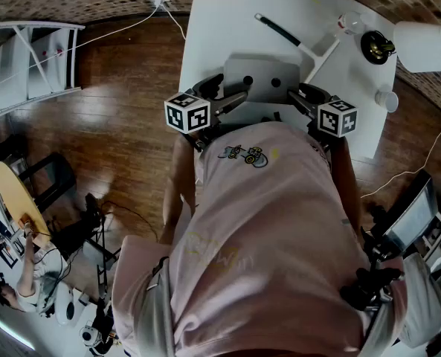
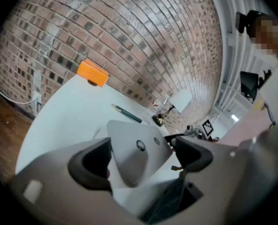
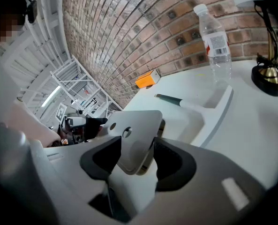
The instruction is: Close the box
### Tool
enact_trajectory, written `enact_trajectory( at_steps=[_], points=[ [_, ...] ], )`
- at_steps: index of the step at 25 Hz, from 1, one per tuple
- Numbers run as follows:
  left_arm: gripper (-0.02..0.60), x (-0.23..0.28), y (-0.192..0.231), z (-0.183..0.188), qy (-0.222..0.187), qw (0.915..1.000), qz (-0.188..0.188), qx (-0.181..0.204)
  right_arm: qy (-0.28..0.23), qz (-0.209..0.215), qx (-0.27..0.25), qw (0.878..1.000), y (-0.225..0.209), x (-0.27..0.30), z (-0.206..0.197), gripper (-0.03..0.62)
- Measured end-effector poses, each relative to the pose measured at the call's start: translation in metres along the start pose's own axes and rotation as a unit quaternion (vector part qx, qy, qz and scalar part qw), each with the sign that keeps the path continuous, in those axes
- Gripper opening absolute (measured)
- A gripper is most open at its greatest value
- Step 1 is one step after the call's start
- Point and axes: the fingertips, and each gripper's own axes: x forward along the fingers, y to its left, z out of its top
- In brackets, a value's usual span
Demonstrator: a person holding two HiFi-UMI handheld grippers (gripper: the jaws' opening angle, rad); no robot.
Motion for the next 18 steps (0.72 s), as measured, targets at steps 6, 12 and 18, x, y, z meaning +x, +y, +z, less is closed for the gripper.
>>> enact_trajectory(
  at_steps=[6, 12, 18],
  points=[
    [0.420, -0.007, -0.010, 0.013, -0.012, 0.9998, -0.003, 0.016, -0.002, 0.002, -0.005, 1.000, 0.006, -0.003, 0.001, 0.209],
    [0.420, -0.008, -0.016, 0.006, 0.003, 0.9997, -0.001, 0.022, -0.003, -0.001, -0.006, 1.000, 0.008, -0.007, 0.004, 0.209],
    [0.420, -0.013, -0.019, 0.015, -0.012, 0.9995, 0.002, 0.029, -0.006, 0.006, -0.013, 1.000, 0.015, -0.011, 0.009, 0.209]
  ],
)
